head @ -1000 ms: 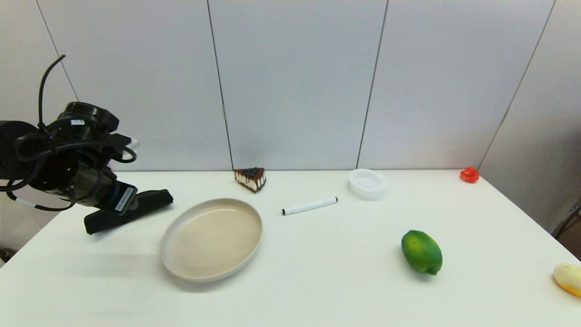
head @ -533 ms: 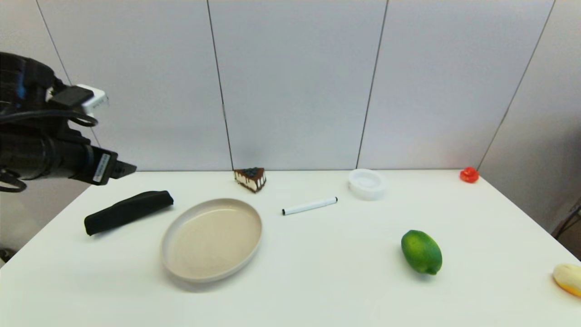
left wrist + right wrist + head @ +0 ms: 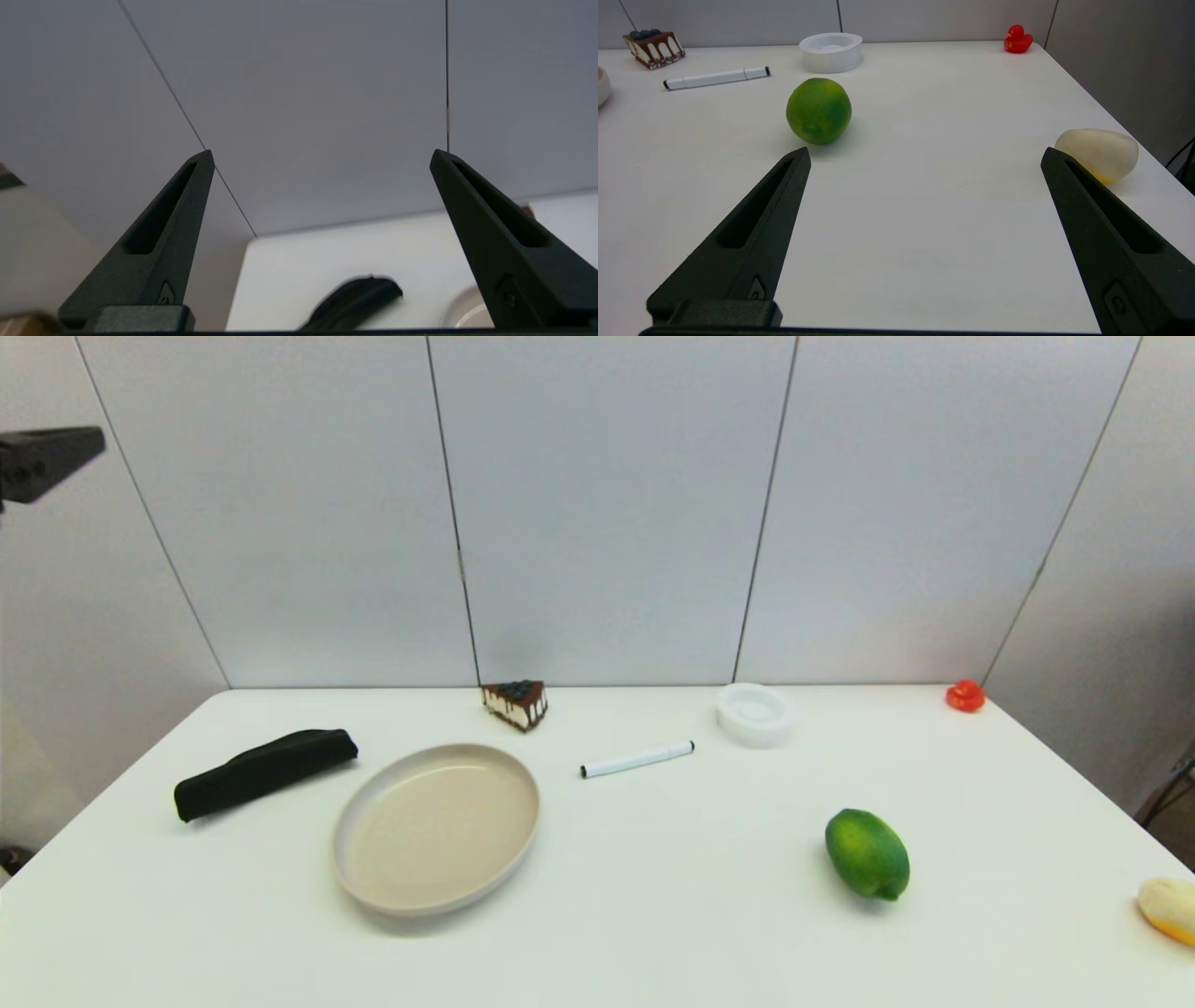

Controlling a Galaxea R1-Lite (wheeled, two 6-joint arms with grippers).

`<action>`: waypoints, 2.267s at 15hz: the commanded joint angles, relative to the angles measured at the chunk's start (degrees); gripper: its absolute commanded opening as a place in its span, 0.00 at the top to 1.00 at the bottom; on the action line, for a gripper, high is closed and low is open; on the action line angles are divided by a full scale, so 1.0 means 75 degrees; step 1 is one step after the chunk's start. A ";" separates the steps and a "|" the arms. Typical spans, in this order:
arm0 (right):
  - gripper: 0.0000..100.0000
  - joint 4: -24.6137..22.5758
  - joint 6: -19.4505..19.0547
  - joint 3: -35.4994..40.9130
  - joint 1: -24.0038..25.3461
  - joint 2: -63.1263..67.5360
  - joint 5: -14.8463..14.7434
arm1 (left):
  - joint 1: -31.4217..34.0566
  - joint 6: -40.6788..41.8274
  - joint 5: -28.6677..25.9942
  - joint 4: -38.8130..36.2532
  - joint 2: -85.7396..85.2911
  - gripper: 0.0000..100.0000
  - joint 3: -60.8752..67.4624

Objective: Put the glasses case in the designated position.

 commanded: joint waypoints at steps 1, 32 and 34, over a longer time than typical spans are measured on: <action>0.00 0.0000 0.0004 0.0000 0.0001 0.0000 0.0001 | 0.0001 -0.0014 -0.0007 -0.0090 -0.1370 0.00 0.0274; 0.00 0.0000 0.0004 0.0000 0.0001 0.0012 0.0001 | -0.0070 -0.1948 -0.1694 -0.6746 -0.6363 0.00 0.7188; 0.00 0.0000 0.0004 0.0000 0.0001 0.0000 0.0001 | -0.0070 -0.1995 -0.1624 -0.7039 -0.6351 0.00 0.8114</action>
